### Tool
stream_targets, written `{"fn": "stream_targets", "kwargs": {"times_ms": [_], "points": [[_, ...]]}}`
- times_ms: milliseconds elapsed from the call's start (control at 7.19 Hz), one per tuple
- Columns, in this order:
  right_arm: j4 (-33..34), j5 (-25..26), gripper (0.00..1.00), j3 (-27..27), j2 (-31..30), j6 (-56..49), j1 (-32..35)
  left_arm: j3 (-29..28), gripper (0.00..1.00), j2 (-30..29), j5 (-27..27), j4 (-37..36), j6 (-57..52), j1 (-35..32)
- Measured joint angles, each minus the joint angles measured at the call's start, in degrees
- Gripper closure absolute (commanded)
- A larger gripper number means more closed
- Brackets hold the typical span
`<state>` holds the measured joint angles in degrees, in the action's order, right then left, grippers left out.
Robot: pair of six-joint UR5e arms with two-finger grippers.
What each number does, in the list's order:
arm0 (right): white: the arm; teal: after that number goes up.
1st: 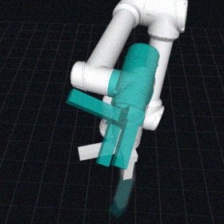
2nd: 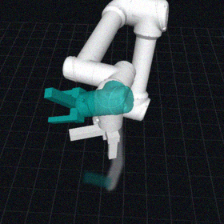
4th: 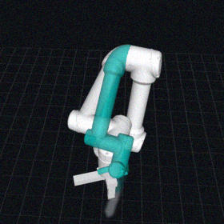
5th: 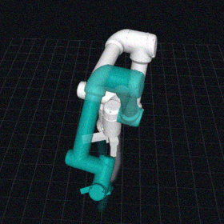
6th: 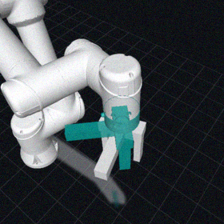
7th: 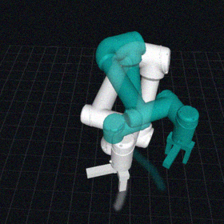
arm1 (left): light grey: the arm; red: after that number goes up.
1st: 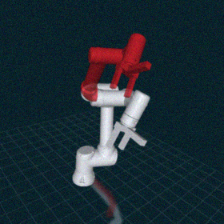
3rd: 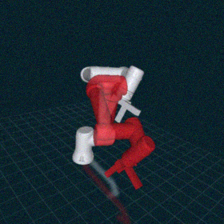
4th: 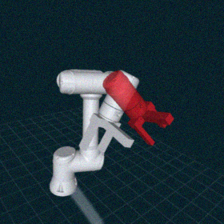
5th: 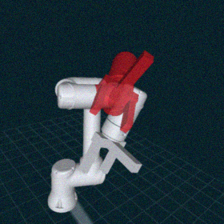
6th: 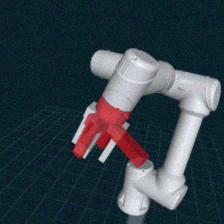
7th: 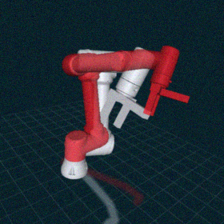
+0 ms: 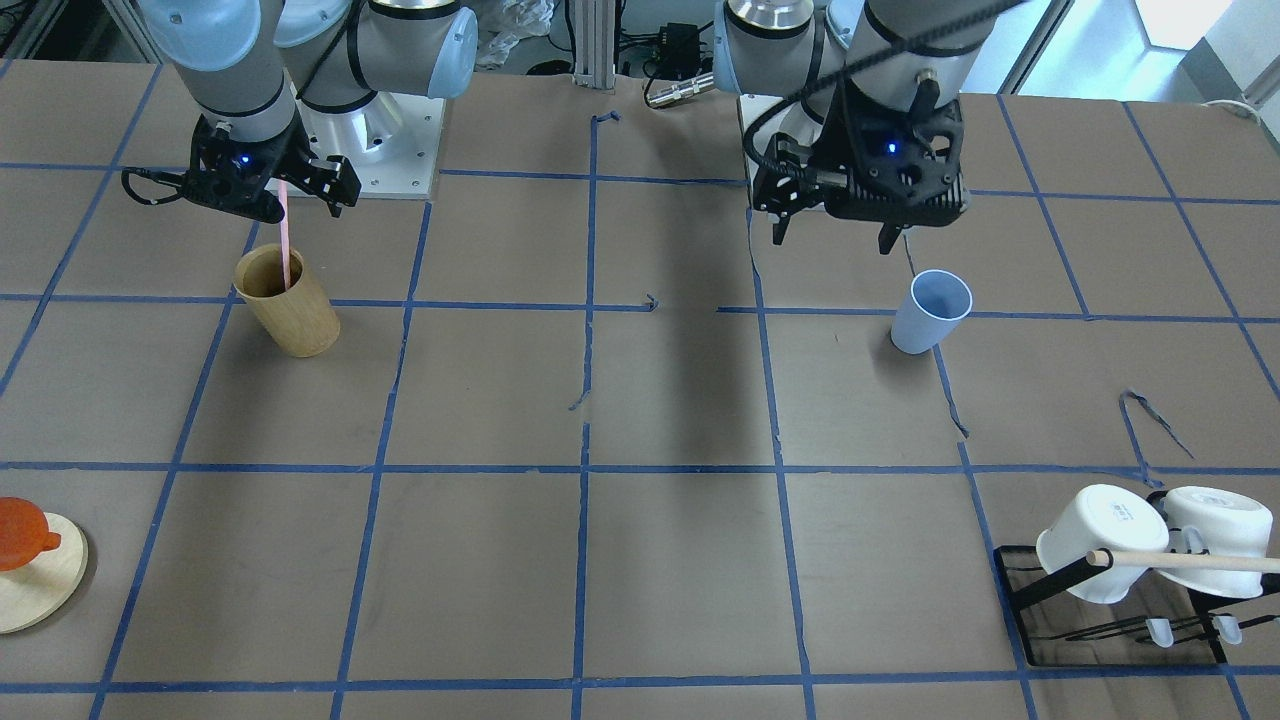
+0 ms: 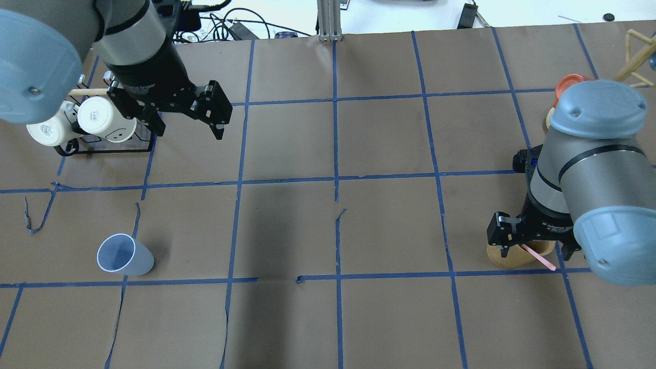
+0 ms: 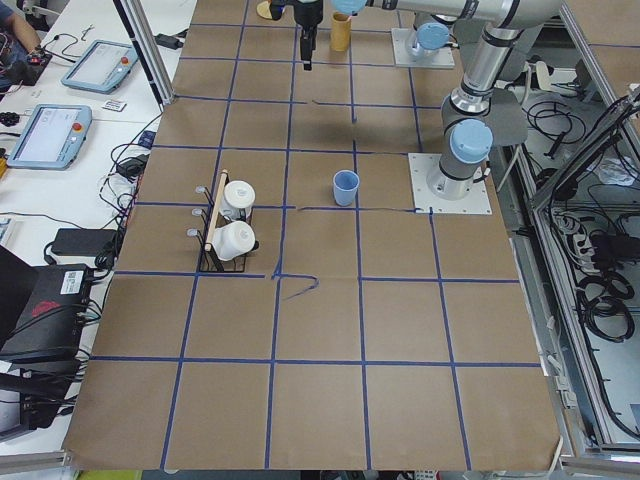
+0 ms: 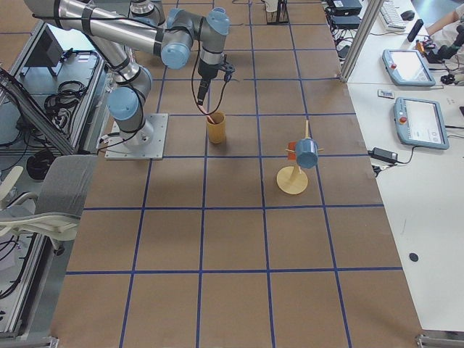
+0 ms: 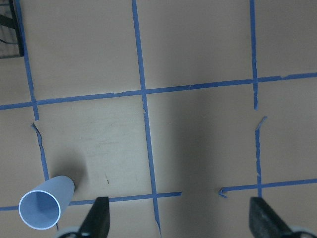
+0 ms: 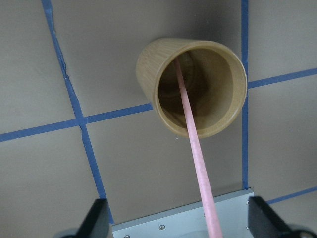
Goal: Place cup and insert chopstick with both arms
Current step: 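Grasp the pink chopstick with the right gripper while the left descends to the blue cup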
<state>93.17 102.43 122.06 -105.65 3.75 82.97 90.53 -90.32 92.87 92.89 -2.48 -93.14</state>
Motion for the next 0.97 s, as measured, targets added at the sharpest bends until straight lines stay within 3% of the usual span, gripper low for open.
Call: {"fn": "stream_targets", "kwargs": {"times_ms": [278,557,835,974], "points": [[-0.2,2.7,0.13,0.4,0.0,-1.4,-0.1,10.7,0.0,0.5,3.9,-7.2,-6.2,3.6],[-0.3,3.2,0.33,0.6,0.0,-1.7,-0.3,20.9,0.03,1.8,10.4,-16.0,-12.2,6.3],[-0.6,3.2,0.61,0.8,0.2,-1.7,-1.0,27.8,0.0,3.0,12.9,-18.3,-14.4,10.7],[-1.6,3.2,0.63,0.8,0.2,-1.7,-1.6,30.3,0.01,3.7,13.0,-18.6,-14.6,13.1]]}}
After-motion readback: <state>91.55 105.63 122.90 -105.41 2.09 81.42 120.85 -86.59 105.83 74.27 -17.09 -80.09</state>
